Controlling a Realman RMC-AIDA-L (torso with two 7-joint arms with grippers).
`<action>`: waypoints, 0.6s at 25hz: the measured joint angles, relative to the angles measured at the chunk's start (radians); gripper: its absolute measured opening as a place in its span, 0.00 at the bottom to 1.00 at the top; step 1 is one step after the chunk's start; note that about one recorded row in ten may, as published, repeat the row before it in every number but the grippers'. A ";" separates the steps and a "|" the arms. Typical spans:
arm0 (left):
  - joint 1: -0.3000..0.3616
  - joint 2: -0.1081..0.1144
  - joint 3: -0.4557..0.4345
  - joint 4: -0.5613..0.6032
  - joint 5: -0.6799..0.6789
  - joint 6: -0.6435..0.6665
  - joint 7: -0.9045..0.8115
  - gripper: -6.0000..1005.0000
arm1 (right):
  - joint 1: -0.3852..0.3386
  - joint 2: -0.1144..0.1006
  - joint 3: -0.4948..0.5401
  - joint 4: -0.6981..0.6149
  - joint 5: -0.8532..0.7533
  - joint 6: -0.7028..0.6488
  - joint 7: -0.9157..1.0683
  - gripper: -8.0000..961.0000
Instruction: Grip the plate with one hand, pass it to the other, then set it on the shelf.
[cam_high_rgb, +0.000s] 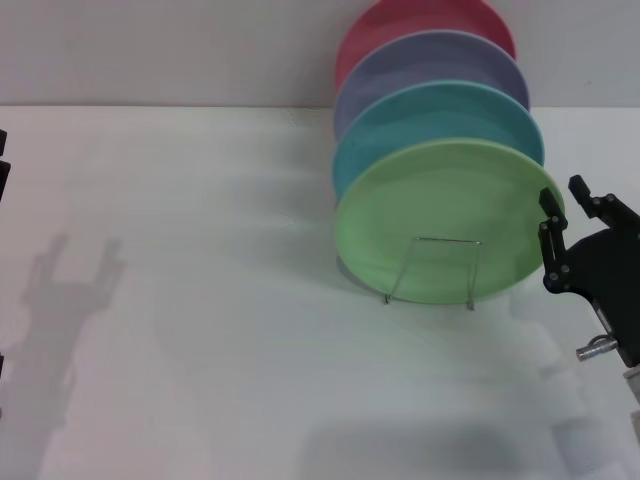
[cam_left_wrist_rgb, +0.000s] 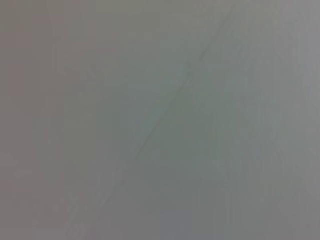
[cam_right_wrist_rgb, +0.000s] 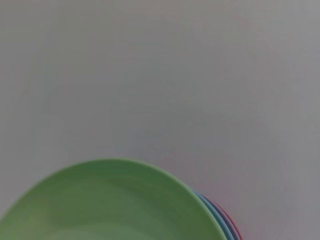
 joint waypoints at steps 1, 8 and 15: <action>0.000 0.000 0.000 0.000 0.000 0.000 -0.002 0.83 | -0.002 0.000 0.000 0.000 0.000 -0.001 0.009 0.16; 0.000 0.002 0.000 -0.001 0.001 0.002 -0.007 0.83 | -0.029 -0.006 -0.038 -0.048 -0.003 -0.089 0.167 0.28; -0.020 0.000 -0.001 -0.041 0.000 0.014 0.018 0.83 | -0.090 -0.007 -0.042 -0.095 0.005 -0.253 0.351 0.44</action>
